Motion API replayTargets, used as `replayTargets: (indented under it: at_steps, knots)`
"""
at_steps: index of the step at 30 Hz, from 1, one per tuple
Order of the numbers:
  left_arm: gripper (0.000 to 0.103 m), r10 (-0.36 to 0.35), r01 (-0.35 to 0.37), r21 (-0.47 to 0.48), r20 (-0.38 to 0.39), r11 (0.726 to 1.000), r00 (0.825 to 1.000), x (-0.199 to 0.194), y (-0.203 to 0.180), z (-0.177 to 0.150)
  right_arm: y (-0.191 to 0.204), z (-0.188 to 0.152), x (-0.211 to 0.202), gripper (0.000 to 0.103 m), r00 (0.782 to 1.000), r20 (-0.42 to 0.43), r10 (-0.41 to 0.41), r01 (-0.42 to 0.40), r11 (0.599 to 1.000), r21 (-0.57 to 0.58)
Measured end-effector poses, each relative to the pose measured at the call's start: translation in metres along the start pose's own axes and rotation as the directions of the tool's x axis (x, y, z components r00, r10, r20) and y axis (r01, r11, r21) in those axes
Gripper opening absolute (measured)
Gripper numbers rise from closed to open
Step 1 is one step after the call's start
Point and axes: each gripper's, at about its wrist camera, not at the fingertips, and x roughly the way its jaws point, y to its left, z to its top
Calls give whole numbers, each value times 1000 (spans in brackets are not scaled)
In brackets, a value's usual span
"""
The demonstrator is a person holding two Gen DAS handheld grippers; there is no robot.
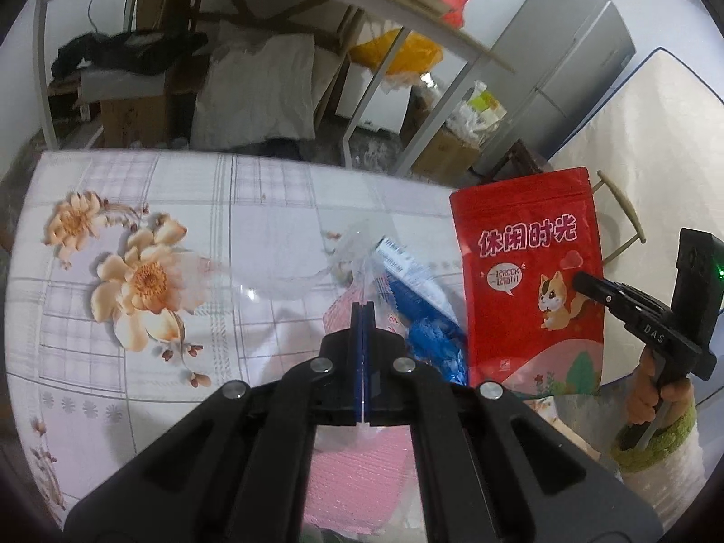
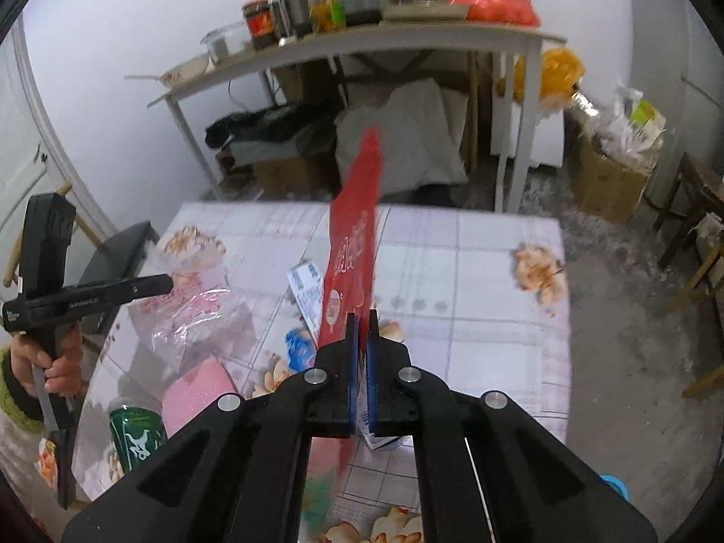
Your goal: Collect trash
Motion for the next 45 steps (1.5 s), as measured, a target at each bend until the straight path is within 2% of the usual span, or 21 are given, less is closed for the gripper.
replayTargets:
  at_steps: [6, 12, 19, 25, 28, 31, 33, 36, 37, 38, 40, 42, 45]
  knots:
    - [0, -5, 3, 50, 46, 999, 999, -29, -29, 2, -10, -3, -52, 3, 996, 87, -13, 12, 1000, 6]
    - [0, -25, 17, 132, 58, 991, 998, -49, -79, -3, -32, -20, -104, 3, 986, 164, -27, 20, 999, 42]
    - [0, -73, 69, 260, 8, 963, 997, -42, -166, -15, -76, -53, -157, 3, 974, 207, -93, 74, 992, 100]
    - [0, -157, 180, 367, -92, 912, 983, -4, -268, -37, -150, -106, -201, 3, 960, 205, -193, 142, 960, 239]
    - [0, -171, 242, 429, -196, 870, 965, 38, -332, -59, -195, -142, -216, 3, 953, 174, -250, 182, 926, 331]
    - [0, -151, 278, 472, -288, 837, 946, 78, -383, -83, -239, -184, -222, 3, 949, 126, -289, 211, 880, 426]
    - [0, -122, 302, 481, -369, 823, 921, 116, -418, -104, -268, -216, -219, 2, 947, 84, -311, 233, 842, 487]
    - [0, -62, 318, 485, -473, 815, 879, 171, -457, -136, -299, -254, -203, 3, 949, 20, -316, 251, 789, 561]
    - [0, -40, 315, 489, -494, 814, 869, 185, -463, -145, -313, -270, -194, 3, 948, -13, -318, 264, 766, 587]
    - [0, -7, 310, 490, -526, 815, 850, 208, -474, -159, -325, -284, -185, 3, 948, -39, -315, 273, 745, 609]
    - [0, 29, 305, 494, -559, 814, 828, 234, -486, -176, -348, -313, -167, 3, 949, -88, -302, 283, 697, 659]
    - [0, 69, 292, 500, -585, 816, 808, 263, -498, -194, -370, -338, -149, 3, 952, -123, -281, 283, 646, 709]
    - [0, 92, 272, 484, -603, 832, 793, 293, -506, -210, -396, -364, -128, 3, 957, -127, -262, 261, 579, 773]
